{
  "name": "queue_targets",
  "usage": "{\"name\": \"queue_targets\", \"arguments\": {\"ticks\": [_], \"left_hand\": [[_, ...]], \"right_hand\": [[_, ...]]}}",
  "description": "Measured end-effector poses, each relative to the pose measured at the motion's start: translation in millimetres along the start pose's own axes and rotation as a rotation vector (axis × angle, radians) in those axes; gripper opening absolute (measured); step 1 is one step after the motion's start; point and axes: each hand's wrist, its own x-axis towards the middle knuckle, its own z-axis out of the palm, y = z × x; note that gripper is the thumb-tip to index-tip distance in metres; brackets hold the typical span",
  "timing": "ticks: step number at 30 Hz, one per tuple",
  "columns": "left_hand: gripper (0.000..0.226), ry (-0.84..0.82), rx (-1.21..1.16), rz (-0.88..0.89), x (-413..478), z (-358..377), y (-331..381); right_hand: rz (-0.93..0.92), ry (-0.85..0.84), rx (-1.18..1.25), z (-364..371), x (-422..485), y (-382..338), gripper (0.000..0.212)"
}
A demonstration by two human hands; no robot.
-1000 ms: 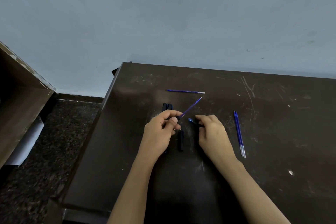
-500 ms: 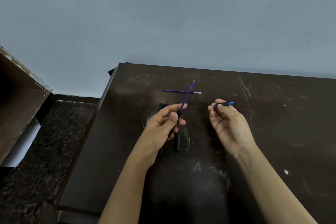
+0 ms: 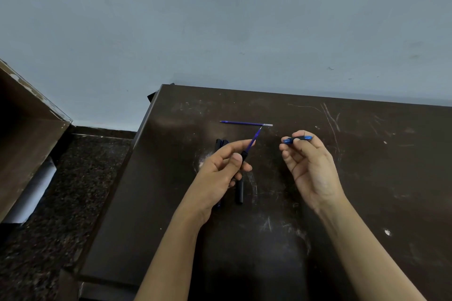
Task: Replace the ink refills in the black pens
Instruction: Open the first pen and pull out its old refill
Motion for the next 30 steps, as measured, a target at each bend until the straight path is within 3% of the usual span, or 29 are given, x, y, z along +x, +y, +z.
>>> {"name": "queue_targets", "arguments": {"ticks": [30], "left_hand": [[0.030,-0.023,0.218,0.006,-2,2,-5]], "right_hand": [[-0.131,-0.231,-0.380,-5,-2,13,0.014]]}}
